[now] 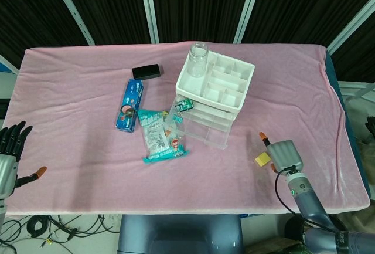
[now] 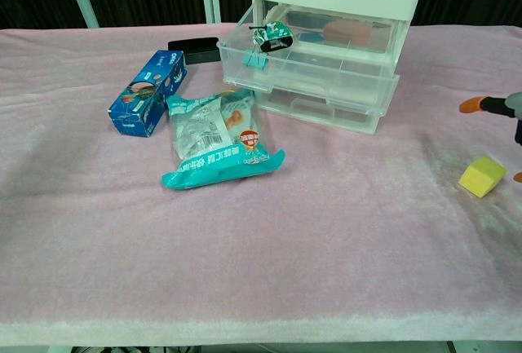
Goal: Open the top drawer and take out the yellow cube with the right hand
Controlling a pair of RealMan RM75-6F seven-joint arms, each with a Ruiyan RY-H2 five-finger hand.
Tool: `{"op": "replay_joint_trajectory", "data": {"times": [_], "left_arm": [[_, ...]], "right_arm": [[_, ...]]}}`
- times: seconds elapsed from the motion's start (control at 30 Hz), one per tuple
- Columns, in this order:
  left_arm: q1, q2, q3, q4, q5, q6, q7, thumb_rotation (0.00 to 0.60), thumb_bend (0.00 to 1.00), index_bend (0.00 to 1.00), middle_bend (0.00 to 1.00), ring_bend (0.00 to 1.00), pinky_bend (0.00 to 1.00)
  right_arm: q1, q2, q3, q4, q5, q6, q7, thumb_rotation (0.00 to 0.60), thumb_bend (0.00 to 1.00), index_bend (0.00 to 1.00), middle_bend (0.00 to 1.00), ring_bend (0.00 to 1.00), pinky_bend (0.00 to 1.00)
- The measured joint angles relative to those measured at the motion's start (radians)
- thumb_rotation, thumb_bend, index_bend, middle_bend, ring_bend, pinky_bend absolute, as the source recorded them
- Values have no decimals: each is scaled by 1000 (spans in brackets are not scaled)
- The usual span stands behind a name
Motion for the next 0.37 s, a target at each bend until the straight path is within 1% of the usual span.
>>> {"op": "replay_joint_trajectory", "data": {"times": [0.03,0.1,0.13,0.2,0.23,0.27,0.3,0.37], "left_arm": [[0,0,0,0,0,0,0,600,0,0,0,0,0],[0,1,0,0,0,0,1,600,0,0,0,0,0],[0,1,0,0,0,0,1,600,0,0,0,0,0],[0,2,1,0,0,-2,3,600,0,0,0,0,0],[0,3,2,0,0,-3,5,600,0,0,0,0,0],[0,4,3,-1,1,-4,7,600,0,0,0,0,0],[0,4,4,-1,2,-5,10,600,0,0,0,0,0],[-1,7,7,1,5,-9,19,600,0,0,0,0,0]], "right_arm": [[-5,7,-2,-5,-15,11,0,600,166,75,731,802,677],[-20,25,-10,-15,-58,47,1,600,164,57,543,632,467],[-28,34,-14,-19,-80,67,1,600,163,43,474,558,403],[-55,58,-26,-27,-139,127,4,600,163,7,275,297,257],[-70,70,-32,-30,-168,157,9,600,161,1,205,213,220],[-89,84,-39,-34,-198,188,17,600,147,0,110,108,179],[-117,103,-48,-40,-239,230,36,600,120,0,42,43,155],[-157,129,-60,-45,-292,284,80,600,66,0,0,1,137]]}}
